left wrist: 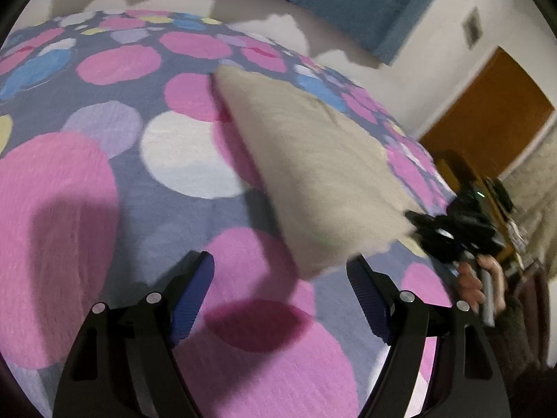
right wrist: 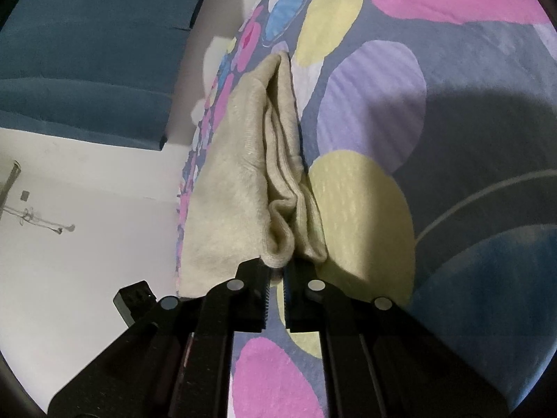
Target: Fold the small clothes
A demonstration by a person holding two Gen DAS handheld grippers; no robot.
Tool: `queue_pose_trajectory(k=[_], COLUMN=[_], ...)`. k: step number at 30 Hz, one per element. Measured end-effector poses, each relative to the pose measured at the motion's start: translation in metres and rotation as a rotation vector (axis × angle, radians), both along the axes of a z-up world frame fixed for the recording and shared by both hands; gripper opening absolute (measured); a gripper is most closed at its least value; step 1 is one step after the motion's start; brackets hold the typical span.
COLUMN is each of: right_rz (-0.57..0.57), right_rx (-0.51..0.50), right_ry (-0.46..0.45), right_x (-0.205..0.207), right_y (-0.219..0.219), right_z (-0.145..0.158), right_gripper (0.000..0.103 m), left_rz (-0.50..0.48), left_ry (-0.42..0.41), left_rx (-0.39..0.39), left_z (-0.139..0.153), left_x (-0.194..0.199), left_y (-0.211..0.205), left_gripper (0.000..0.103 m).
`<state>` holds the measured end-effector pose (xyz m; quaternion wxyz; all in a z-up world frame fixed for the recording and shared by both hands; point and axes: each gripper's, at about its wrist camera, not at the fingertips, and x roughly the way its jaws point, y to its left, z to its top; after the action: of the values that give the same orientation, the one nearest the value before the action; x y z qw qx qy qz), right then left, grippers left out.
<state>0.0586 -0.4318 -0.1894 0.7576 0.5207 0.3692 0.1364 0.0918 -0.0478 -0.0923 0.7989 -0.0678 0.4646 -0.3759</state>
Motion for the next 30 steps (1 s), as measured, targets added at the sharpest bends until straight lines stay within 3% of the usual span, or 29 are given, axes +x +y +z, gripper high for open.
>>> queue_pose_trajectory(k=[5,7,9,11,16,21,22,24,26,30], right_rz=[0.013,-0.003,-0.014,-0.030,-0.025,0.001,0.008,0.038,0.025,-0.001], right_rx=[-0.082,-0.143,-0.152,-0.132,-0.109,-0.144,-0.157,-0.203,-0.274,-0.245], right_ry=[0.022,0.023,0.002,-0.015,-0.052,0.005,0.014,0.034,0.058,0.075], right_x=[-0.015,-0.019,-0.015,0.001,0.066,0.128,0.138,0.157,0.168,0.179], right_y=[-0.008,-0.014,-0.022,-0.031,-0.042,-0.036,-0.034,-0.028,-0.027,-0.036], right_z=[0.016,0.027,0.038,0.045,0.057,0.049,0.049,0.048,0.047,0.028], right_gripper=[0.018,0.029,0.031,0.031,0.031,0.031,0.031,0.008,0.005,0.005], left_rz=[-0.130,-0.137,-0.125,-0.092,-0.050,-0.050,-0.048,-0.046,-0.044,-0.043], left_ry=[-0.015,-0.018,0.007,0.022,0.009,-0.028,-0.023,-0.009,0.003,0.014], left_rx=[-0.077,-0.139,-0.196,-0.159,0.052,0.061,0.054,0.037,0.011,0.005], left_z=[0.029,0.040,0.043,0.038,0.004,-0.005,-0.007,-0.010,-0.009,-0.009], left_x=[-0.014,-0.016,-0.010,0.001,0.016,0.010,0.011,0.013,0.015,0.014], left_y=[0.005,0.011,0.010,-0.004,-0.037,-0.033,-0.032,-0.029,-0.025,-0.026], left_gripper=[0.077,0.077,0.077,0.077,0.077,0.077,0.077,0.077,0.077,0.077])
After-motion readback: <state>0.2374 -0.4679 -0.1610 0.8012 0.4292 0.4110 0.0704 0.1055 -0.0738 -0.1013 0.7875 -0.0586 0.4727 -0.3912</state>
